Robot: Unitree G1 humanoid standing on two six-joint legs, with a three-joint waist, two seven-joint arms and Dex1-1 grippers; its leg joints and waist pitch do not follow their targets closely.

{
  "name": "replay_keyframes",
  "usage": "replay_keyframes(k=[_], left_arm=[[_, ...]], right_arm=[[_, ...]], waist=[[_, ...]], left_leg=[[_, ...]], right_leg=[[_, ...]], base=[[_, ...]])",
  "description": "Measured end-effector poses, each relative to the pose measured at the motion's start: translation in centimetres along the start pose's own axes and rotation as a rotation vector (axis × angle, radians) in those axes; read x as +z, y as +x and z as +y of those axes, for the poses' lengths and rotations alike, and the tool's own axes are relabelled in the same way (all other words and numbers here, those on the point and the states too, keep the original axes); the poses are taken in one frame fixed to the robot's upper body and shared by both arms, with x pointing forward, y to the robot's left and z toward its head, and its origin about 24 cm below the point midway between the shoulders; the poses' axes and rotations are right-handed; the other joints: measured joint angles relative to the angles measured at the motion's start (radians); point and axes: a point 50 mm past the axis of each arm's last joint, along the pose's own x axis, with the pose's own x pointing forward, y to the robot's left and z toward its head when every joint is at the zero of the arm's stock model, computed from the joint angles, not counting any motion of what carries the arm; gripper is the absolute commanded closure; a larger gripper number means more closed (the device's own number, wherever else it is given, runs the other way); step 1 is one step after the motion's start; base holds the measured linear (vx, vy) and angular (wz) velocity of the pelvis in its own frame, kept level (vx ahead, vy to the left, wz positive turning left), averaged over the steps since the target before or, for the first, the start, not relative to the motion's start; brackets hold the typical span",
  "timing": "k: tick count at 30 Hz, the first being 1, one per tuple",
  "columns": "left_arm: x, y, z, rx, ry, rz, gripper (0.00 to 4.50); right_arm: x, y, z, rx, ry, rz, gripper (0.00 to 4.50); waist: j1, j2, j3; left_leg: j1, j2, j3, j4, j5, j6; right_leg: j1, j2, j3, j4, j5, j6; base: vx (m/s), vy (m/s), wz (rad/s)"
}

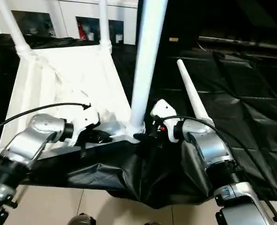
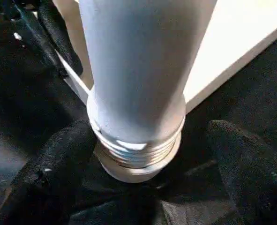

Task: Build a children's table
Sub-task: Rotate leg to tighten

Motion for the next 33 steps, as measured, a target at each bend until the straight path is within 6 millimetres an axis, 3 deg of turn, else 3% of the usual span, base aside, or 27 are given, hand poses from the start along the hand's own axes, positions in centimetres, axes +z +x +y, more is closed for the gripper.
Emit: replay_keyframes(k=[9,21,27,30,33], left_arm=[[0.1,0.3,-0.6,-0.054,0.012,-0.004,4.5],[0.1,0.3,-0.7,-0.061,0.012,-0.001,4.5],[0.0,0.4,-0.6,-0.05,0.008,-0.003,4.5],[0.0,0.9,-0.2,0.027,-0.023,-0.024,4.5],[0.5,1.9,0.9,0.138,-0.065,-0.017,4.5]], right_arm=[[0.4,0.2,0.6,0.052,0.003,-0.037,0.35],[0.4,0.6,1.0,0.094,0.004,-0.041,1.53],[0.3,0.8,1.0,0.087,0.018,-0.05,1.75],[-0.1,1.4,0.6,-0.016,0.07,-0.085,1.78],[-0.2,3.0,-0.2,-0.223,0.181,-0.129,1.78]], waist=[[0.004,0.0,0.0],[-0.001,0.0,0.0],[-0.001,0.0,0.0],[-0.002,-0.001,-0.001],[-0.016,-0.001,-0.001]], left_leg=[[-0.001,0.0,0.0,0.001,0.0,0.0],[0.0,0.0,0.0,0.003,0.0,0.0],[0.0,0.0,0.0,0.003,0.0,0.0],[0.001,0.0,0.0,0.004,0.0,0.0],[0.002,0.0,-0.001,0.004,0.001,-0.001]], right_leg=[[0.0,0.0,0.0,0.001,0.0,0.0],[0.0,0.0,0.0,0.004,0.0,0.0],[0.0,0.0,0.0,0.005,0.0,0.0],[0.0,0.0,0.0,0.006,0.001,0.0],[0.001,0.0,0.001,0.006,0.004,0.0]], base=[[0.0,0.0,0.0],[0.0,0.0,0.0],[0.0,0.0,0.0],[0.0,0.0,0.0],[0.0,0.0,0.0]])
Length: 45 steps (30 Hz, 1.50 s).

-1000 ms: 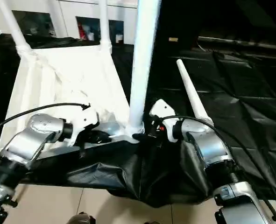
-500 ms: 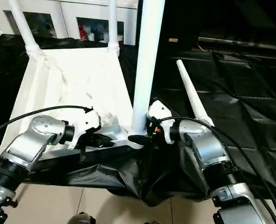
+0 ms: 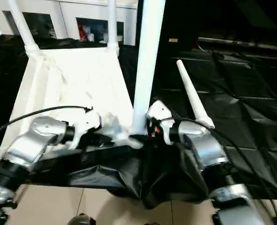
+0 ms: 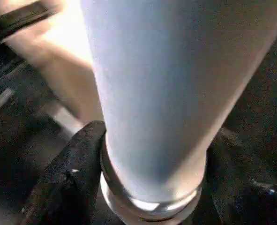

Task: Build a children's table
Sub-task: Rotate leg to tighten

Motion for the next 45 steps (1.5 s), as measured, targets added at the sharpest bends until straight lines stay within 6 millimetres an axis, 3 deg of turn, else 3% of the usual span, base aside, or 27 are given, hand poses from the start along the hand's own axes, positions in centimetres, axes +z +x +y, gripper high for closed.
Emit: replay_keyframes(k=[6,11,12,18,27,38,45], left_arm=[[1.3,2.7,0.2,0.162,-0.085,-0.005,4.5],[2.2,4.5,-0.3,0.226,-0.112,0.002,4.5],[2.3,4.6,-0.4,0.233,-0.112,0.001,4.5],[2.3,4.7,-0.4,0.239,-0.109,0.001,4.5],[2.2,3.9,-0.1,0.191,-0.076,-0.016,4.5],[0.7,1.0,0.5,0.031,-0.007,-0.021,4.5],[0.0,-0.3,-0.1,-0.085,0.025,-0.031,4.5]], right_arm=[[0.4,2.9,-0.1,-0.328,0.141,-0.03,1.78],[0.7,4.4,0.1,-0.481,0.209,-0.042,1.78],[0.8,4.5,0.1,-0.491,0.218,-0.045,1.22],[0.5,4.9,0.3,-0.493,0.236,-0.037,0.65],[0.4,3.8,-0.4,-0.371,0.135,-0.015,0.65],[0.7,-0.6,-1.4,-0.081,-0.052,0.074,0.65],[1.0,-1.8,-0.5,0.068,-0.107,0.093,0.65]], waist=[[-0.028,0.0,-0.001],[-0.032,0.0,-0.002],[-0.032,0.0,-0.002],[-0.031,0.0,-0.002],[-0.031,0.0,-0.001],[-0.007,0.0,0.0],[0.013,-0.001,0.001]], left_leg=[[0.002,0.0,0.0,-0.002,0.001,-0.002],[0.005,0.0,0.0,-0.003,0.001,-0.002],[0.005,0.0,0.0,-0.003,0.001,-0.002],[0.005,0.0,0.0,-0.003,0.001,-0.002],[0.001,0.0,0.0,-0.004,0.001,-0.002],[-0.002,0.0,0.001,-0.004,0.001,-0.001],[-0.003,0.0,0.001,-0.003,0.001,0.0]], right_leg=[[0.002,0.0,0.001,0.0,0.001,0.0],[0.004,0.0,0.001,-0.001,0.001,0.0],[0.004,0.0,0.001,-0.001,0.001,0.0],[0.004,0.0,0.001,-0.001,0.001,0.0],[0.0,0.0,0.0,-0.003,0.0,0.0],[-0.002,0.0,0.0,-0.005,0.0,0.0],[-0.003,0.0,0.0,-0.005,0.0,0.0]], base=[[0.0,0.0,0.0],[0.0,0.0,0.0],[0.0,0.0,0.0],[0.0,0.0,0.0],[0.0,0.0,0.0],[0.0,0.0,0.0],[0.0,0.0,0.0]])
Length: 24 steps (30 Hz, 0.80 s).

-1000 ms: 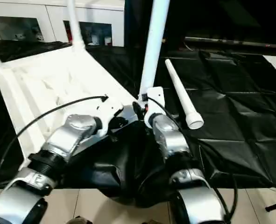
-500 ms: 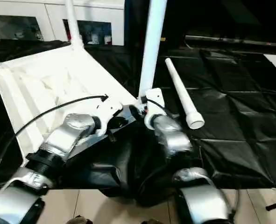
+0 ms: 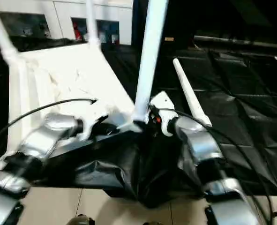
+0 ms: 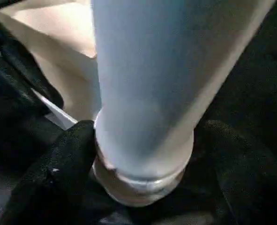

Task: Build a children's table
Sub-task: Rotate leg to tighten

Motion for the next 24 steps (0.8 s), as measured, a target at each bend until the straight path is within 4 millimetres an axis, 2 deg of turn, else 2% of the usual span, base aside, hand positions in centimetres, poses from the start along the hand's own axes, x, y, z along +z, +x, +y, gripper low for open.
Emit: replay_keyframes(k=[3,9,10,12,20,24], left_arm=[[-0.11,-0.39,-0.2,-0.036,0.023,0.007,4.5],[-0.1,-0.77,-0.49,-0.066,0.043,0.015,4.5],[-0.1,-0.79,-0.5,-0.066,0.045,0.015,4.5],[-0.1,-0.81,-0.51,-0.067,0.044,0.014,4.5],[-0.12,-0.86,-0.49,-0.067,0.044,0.014,4.5],[-0.14,-0.87,-0.5,-0.066,0.042,0.014,4.5]], right_arm=[[0.1,-0.13,0.36,0.042,-0.021,0.011,0.65],[0.22,-0.22,0.68,0.092,-0.042,0.022,0.65],[0.25,-0.23,0.7,0.093,-0.043,0.021,0.9],[0.26,-0.26,0.72,0.099,-0.044,0.022,0.9],[0.23,-0.18,0.9,0.117,-0.045,0.025,1.66],[0.21,-0.13,0.92,0.117,-0.043,0.024,1.75]], waist=[[0.007,0.0,0.0],[0.009,-0.001,0.0],[0.009,-0.001,0.0],[0.009,-0.001,0.0],[0.007,-0.001,0.0],[0.007,-0.002,0.0]], left_leg=[[-0.002,0.0,0.0,0.001,0.0,0.0],[-0.005,0.0,0.0,0.002,0.0,0.001],[-0.005,0.0,0.0,0.002,0.0,0.001],[-0.005,0.0,0.0,0.002,0.0,0.001],[-0.005,0.0,0.0,0.002,0.001,0.001],[-0.005,0.0,0.0,0.002,0.001,0.001]], right_leg=[[-0.001,0.0,-0.001,0.0,0.0,0.0],[-0.001,0.0,-0.001,0.0,0.0,0.0],[-0.001,0.0,-0.001,0.0,0.0,0.0],[-0.001,0.0,-0.001,0.0,0.0,0.0],[-0.001,0.0,-0.001,0.001,0.0,0.0],[-0.001,0.0,-0.001,0.001,0.0,0.0]], base=[[0.0,0.0,0.0],[0.0,0.0,0.0],[0.0,0.0,0.0],[0.0,0.0,0.0],[0.0,0.0,0.0],[0.0,0.0,0.0]])
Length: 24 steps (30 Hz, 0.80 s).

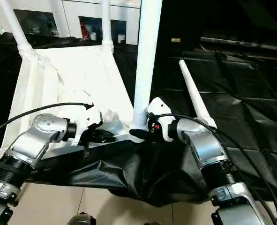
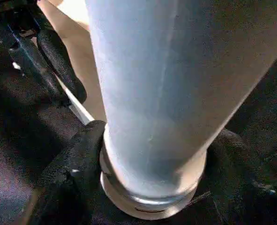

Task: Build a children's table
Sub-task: Rotate leg to tighten

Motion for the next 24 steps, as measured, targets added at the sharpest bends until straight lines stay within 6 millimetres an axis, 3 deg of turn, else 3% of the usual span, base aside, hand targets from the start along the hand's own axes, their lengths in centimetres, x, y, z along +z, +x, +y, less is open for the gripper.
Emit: replay_keyframes(k=[6,13,18,20,24], left_arm=[[-0.1,0.5,0.4,0.083,-0.035,0.008,4.5],[1.6,4.4,1.6,0.327,-0.135,0.012,4.5],[2.4,6.1,1.4,0.4,-0.177,0.013,4.5],[2.6,6.5,1.4,0.413,-0.182,0.011,4.5],[2.7,6.7,1.4,0.426,-0.19,0.009,4.5]], right_arm=[[-0.5,1.2,-0.1,-0.117,0.082,-0.037,1.78],[-0.1,5.1,-1.0,-0.569,0.337,-0.11,1.78],[0.1,6.3,-1.3,-0.712,0.401,-0.122,1.78],[0.1,6.3,-1.5,-0.729,0.413,-0.126,1.23],[0.2,6.6,-1.5,-0.728,0.428,-0.142,0.88]], waist=[[-0.007,-0.003,-0.001],[-0.034,-0.003,-0.002],[-0.036,-0.005,-0.004],[-0.035,-0.005,-0.005],[-0.035,-0.006,-0.005]], left_leg=[[0.001,0.0,0.0,0.001,0.0,0.0],[0.004,0.0,-0.002,0.0,0.002,-0.003],[0.01,0.0,-0.002,-0.001,0.002,-0.003],[0.011,-0.001,-0.002,-0.001,0.002,-0.003],[0.011,-0.001,-0.002,-0.001,0.002,-0.003]], right_leg=[[0.0,0.0,0.0,0.002,0.0,0.0],[0.003,0.0,0.001,0.004,0.004,0.001],[0.006,0.0,0.001,0.003,0.003,0.002],[0.006,0.0,0.002,0.002,0.003,0.002],[0.006,0.0,0.002,0.002,0.003,0.002]], base=[[0.0,0.0,0.0],[0.0,0.0,0.0],[0.0,0.0,0.0],[0.0,0.0,0.0],[0.0,0.0,0.0]])
